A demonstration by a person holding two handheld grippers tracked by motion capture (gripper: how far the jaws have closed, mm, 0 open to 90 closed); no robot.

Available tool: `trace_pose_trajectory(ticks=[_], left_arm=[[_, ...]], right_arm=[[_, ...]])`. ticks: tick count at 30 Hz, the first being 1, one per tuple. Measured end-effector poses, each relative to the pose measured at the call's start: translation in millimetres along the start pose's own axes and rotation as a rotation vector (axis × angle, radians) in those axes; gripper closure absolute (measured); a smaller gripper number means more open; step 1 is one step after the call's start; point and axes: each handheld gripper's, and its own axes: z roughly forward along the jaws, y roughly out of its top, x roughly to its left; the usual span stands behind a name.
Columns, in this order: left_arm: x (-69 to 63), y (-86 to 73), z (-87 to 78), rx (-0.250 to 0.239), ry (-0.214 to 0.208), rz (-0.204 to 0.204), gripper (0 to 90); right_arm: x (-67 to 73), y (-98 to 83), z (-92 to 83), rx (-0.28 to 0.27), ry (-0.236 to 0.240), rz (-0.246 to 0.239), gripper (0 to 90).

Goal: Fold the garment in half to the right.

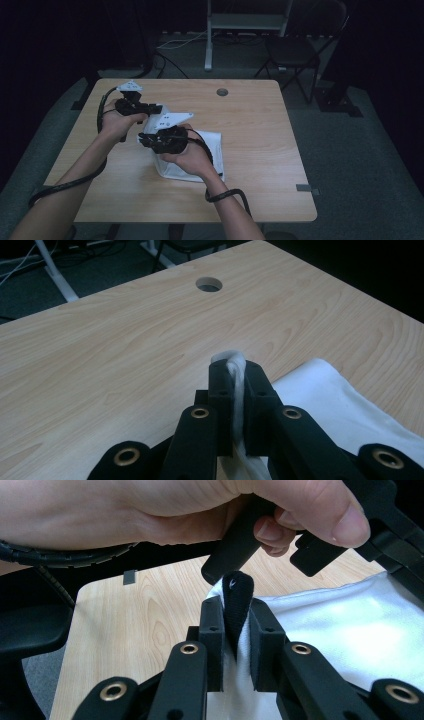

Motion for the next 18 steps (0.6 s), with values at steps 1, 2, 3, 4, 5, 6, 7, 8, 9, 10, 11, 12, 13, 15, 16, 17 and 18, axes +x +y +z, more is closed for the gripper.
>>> trace_pose_trajectory(ticks=[1, 2, 3, 4, 5, 6, 7, 8, 9, 10, 11, 12, 13, 15, 16, 17, 18], left_arm=[[-0.7, 0.0, 0.9, -0.002, -0.002, -0.001, 85.3], [-1.1, 0.0, 1.5, -0.001, -0.002, 0.000, 85.3], [-1.9, -0.3, 2.6, -0.004, -0.002, -0.003, 85.3], [-2.5, -0.6, 3.5, -0.007, 0.000, -0.005, 85.3], [-2.9, -0.9, 4.0, -0.008, 0.000, -0.006, 85.3], [-3.5, -1.0, 4.3, -0.006, 0.001, -0.010, 85.3], [-3.8, -1.2, 4.6, -0.007, -0.001, -0.013, 85.2], [-4.1, -1.3, 5.2, -0.009, -0.003, -0.013, 85.2], [-4.3, -1.3, 5.7, -0.008, -0.002, -0.010, 85.3], [-4.6, -1.1, 5.9, -0.007, 0.000, -0.011, 85.2], [-5.1, -0.9, 6.4, -0.006, 0.000, -0.010, 85.2], [-6.1, -0.7, 7.1, -0.011, 0.001, -0.012, 85.2], [-6.7, -0.5, 7.3, -0.010, 0.004, -0.012, 85.2], [-8.4, -0.3, 8.6, -0.015, 0.003, -0.014, 85.2], [-9.2, -0.2, 9.2, -0.015, 0.006, -0.017, 85.2], [-9.7, -0.2, 10.0, -0.016, 0.006, -0.016, 85.2], [-10.4, -0.3, 10.8, -0.019, 0.008, -0.020, 85.2]], right_arm=[[-0.1, -0.7, -1.4, 0.000, -0.002, 0.004, 79.7], [-0.7, -1.3, -2.4, -0.001, -0.004, 0.001, 79.7], [-0.7, -1.7, -3.5, 0.001, -0.005, 0.006, 79.6], [-1.2, -2.4, -5.0, -0.002, -0.006, 0.007, 79.7], [-1.6, -2.9, -6.1, -0.003, -0.007, 0.007, 79.7], [-1.8, -3.6, -7.7, -0.001, -0.006, 0.010, 79.7], [-2.2, -4.6, -9.0, -0.005, -0.005, 0.017, 79.7], [-2.9, -5.7, -10.0, -0.006, -0.006, 0.016, 79.7], [-3.1, -7.5, -11.5, -0.006, -0.007, 0.024, 79.7], [-3.8, -8.9, -12.5, -0.008, -0.008, 0.024, 79.7], [-3.8, -9.8, -13.4, -0.010, -0.010, 0.030, 79.7], [-4.9, -11.1, -15.0, -0.010, -0.013, 0.025, 79.7], [-5.2, -12.1, -16.3, -0.012, -0.014, 0.029, 79.7], [-6.0, -13.2, -19.3, -0.013, -0.017, 0.033, 79.7], [-6.4, -13.7, -20.6, -0.014, -0.017, 0.035, 79.7], [-6.8, -14.2, -22.0, -0.013, -0.019, 0.037, 79.7], [-7.2, -14.6, -23.1, -0.014, -0.021, 0.037, 79.7]])
